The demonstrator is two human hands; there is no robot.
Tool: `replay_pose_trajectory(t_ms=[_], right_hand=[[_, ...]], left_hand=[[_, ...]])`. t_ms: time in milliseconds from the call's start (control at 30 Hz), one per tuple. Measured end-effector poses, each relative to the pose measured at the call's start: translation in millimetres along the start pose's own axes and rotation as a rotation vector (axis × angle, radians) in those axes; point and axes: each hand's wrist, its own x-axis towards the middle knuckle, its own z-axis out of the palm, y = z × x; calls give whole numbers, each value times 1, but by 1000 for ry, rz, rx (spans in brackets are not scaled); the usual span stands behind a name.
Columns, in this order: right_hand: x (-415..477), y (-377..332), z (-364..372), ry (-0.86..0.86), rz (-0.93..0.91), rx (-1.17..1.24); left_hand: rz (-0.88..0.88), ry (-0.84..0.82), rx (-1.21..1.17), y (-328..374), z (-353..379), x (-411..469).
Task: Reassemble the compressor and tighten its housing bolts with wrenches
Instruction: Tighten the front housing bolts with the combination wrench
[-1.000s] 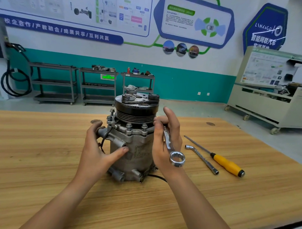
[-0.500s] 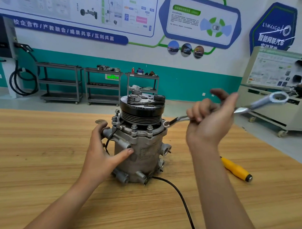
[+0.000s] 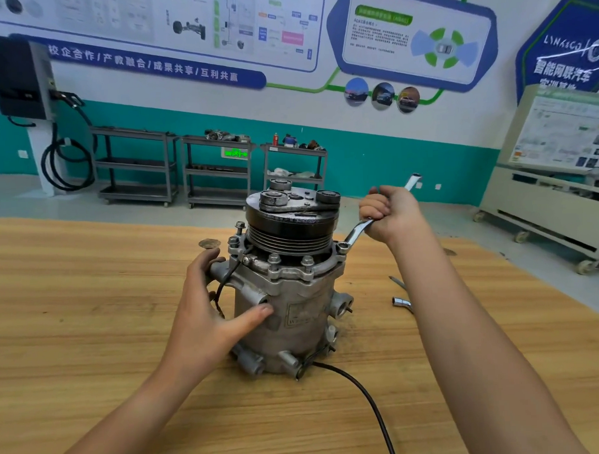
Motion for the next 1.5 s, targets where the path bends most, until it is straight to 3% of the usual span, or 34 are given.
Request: replay_pose_trajectory(t_ms=[267,867,1133,1500], right_hand=[[21,7,3,-69,168,-110],[19,8,-9,-34,192,19],[12,6,-13,-8,137,49],[-15,10,-42,133,-146,330]], left_hand=[[13,8,13,-2,0,0],[-14,-8,13,1,1,-1],[-22,-11,14,2,1,-1],[-28,-5,2,2,1,-2]])
